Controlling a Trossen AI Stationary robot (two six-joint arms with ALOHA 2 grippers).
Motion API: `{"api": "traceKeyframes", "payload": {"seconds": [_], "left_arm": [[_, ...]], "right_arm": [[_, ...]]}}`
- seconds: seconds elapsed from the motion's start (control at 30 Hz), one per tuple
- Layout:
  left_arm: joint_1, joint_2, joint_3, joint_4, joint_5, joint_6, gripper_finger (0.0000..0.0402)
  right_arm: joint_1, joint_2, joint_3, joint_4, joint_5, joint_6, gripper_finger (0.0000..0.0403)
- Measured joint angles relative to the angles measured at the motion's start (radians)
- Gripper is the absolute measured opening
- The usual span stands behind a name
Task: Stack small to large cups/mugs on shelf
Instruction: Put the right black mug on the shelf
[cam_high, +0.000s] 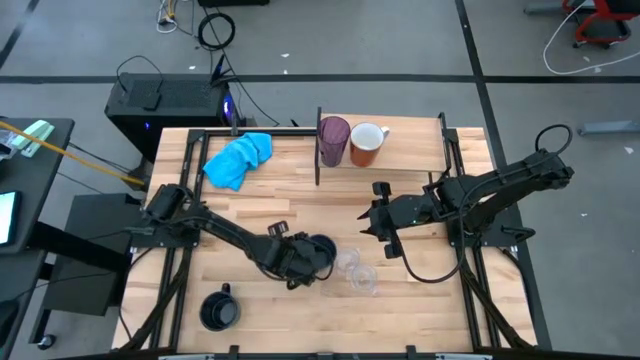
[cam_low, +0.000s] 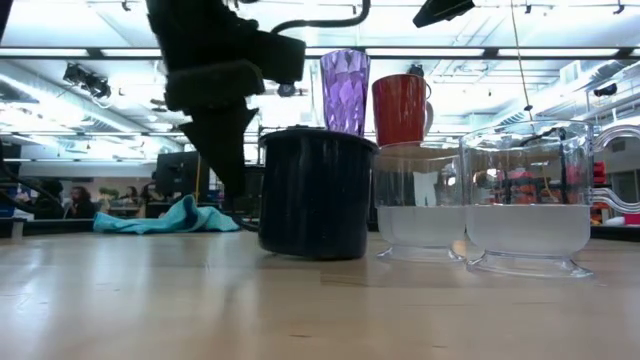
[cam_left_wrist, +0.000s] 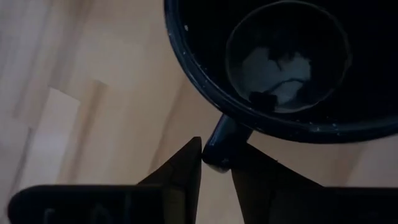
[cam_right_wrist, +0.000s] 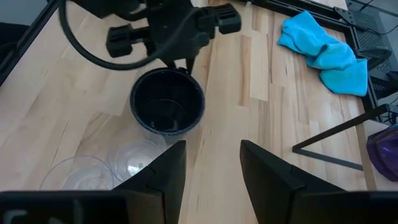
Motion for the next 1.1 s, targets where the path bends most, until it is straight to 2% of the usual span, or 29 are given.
{"api": "traceKeyframes", "payload": {"seconds": [0.2,0.57,0.67,0.9,1.1], "left_arm": [[0.049,0.000,0.000,0.000,-0.007,0.060,0.0083],[0.138,-0.001,0.000,0.000,-0.013,0.141,0.0094],[0.143,-0.001,0.000,0.002,-0.016,0.161,0.0115],[0.161,-0.001,0.000,-0.006,-0.062,0.199,0.0190],[0.201,-0.001,0.000,-0.010,-0.130,0.293,0.0209]], "right_arm": [[0.000,0.000,0.000,0.000,0.000,0.000,0.0158],[0.000,0.000,0.000,0.000,0.000,0.000,0.0158],[0.000,0.000,0.000,-0.004,0.000,0.000,0.0158],[0.000,0.000,0.000,-0.008,0.000,0.000,0.0158],[0.000,0.000,0.000,-0.007,0.000,0.000,0.0158]]}}
